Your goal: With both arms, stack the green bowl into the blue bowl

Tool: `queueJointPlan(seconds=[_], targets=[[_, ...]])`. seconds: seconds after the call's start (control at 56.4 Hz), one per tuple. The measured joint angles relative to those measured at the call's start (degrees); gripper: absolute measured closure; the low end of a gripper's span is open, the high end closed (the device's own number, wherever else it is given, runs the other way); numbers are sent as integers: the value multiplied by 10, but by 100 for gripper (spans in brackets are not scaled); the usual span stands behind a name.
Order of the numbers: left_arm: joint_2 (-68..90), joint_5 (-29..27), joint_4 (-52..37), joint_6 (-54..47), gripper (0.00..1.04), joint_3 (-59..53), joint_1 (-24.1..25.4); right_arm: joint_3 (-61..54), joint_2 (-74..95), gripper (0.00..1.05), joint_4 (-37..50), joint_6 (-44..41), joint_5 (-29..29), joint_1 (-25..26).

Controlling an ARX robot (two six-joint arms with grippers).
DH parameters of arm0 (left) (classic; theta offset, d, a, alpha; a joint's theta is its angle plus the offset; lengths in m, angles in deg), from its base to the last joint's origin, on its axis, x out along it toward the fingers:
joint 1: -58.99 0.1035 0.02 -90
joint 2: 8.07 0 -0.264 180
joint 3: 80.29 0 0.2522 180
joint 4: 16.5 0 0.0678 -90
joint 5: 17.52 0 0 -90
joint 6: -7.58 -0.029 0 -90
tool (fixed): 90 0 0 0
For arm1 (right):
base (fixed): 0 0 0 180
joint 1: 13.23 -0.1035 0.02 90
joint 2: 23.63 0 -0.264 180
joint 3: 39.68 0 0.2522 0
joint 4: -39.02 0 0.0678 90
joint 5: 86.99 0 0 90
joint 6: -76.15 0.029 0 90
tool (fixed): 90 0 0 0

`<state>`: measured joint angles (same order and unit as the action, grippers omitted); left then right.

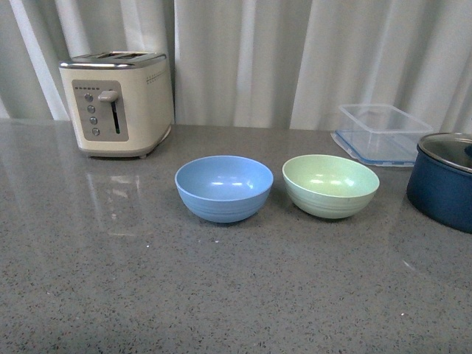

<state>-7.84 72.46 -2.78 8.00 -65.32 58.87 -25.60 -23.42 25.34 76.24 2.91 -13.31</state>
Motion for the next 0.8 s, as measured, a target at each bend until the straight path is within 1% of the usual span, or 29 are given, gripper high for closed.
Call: queueJointPlan(seconds=[0.035,0.053,0.071,0.089,0.124,0.142,0.16,0.195,0.213,0.301,0.319,0.355,0.372,0.408,0.496,0.674,0.798], targets=[[0,0,0,0,66,0,0,1,2,10,-3,-1,-11,3],[0,0,0,0,62,0,0,6,8,10,-17,-2,-40,11],[0,0,0,0,57,0,0,16,23,10,-41,-1,-89,26],[0,0,0,0,55,0,0,19,30,10,-46,0,-105,29],[0,0,0,0,48,0,0,33,60,10,-50,7,-161,41],[0,0,0,0,46,0,0,37,68,10,-50,8,-167,42],[0,0,0,0,43,0,0,47,85,10,-48,15,-191,43],[0,0,0,0,36,0,0,68,119,10,-35,28,-221,40],[0,0,0,0,30,0,0,87,145,10,-21,36,-237,35],[0,0,0,0,14,0,0,153,235,10,5,53,-246,4],[0,0,0,0,12,0,0,161,247,10,8,56,-247,0],[0,0,0,0,6,0,0,194,297,10,16,65,-244,-19],[0,0,0,-1,5,0,0,213,324,10,15,68,-239,-28],[0,0,0,-1,7,0,0,259,393,10,12,84,-227,-48],[0,0,0,-1,7,0,0,376,562,10,-5,108,-169,-75],[0,0,0,-1,7,0,0,530,770,10,-24,126,-66,-90],[0,0,0,-1,7,0,0,617,886,10,-40,133,-22,-87]])
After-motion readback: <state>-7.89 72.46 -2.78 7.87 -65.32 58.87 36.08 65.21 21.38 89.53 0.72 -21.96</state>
